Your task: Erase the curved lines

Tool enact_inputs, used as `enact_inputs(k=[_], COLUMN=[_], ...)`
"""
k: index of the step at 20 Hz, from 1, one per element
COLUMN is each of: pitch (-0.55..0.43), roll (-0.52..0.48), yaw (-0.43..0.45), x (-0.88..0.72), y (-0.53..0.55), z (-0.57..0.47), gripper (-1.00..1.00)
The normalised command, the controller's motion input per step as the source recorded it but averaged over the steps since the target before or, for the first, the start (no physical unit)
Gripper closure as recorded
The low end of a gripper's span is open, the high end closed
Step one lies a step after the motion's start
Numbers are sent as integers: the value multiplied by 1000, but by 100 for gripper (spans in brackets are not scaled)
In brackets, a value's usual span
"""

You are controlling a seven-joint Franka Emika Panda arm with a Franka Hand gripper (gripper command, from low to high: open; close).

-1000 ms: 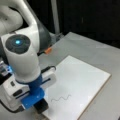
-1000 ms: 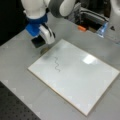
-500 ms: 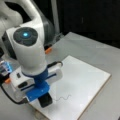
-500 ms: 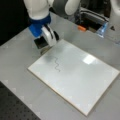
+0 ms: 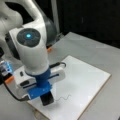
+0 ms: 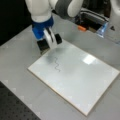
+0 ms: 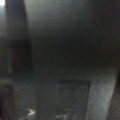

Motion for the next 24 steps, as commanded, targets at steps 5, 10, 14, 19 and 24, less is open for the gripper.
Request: enact_inputs(k=[5,10,14,19,24], pitch=[-325,-306,-263,-276,-271], roll=[37,10,-6,-2,47], yaw=[-241,-232,-208,-202,-169], x=[-277,-359,-377,-329,-207], y=[122,123,117,128,125], z=[-249,-283,-219,-218,-223], gripper=[100,100,100,100,100])
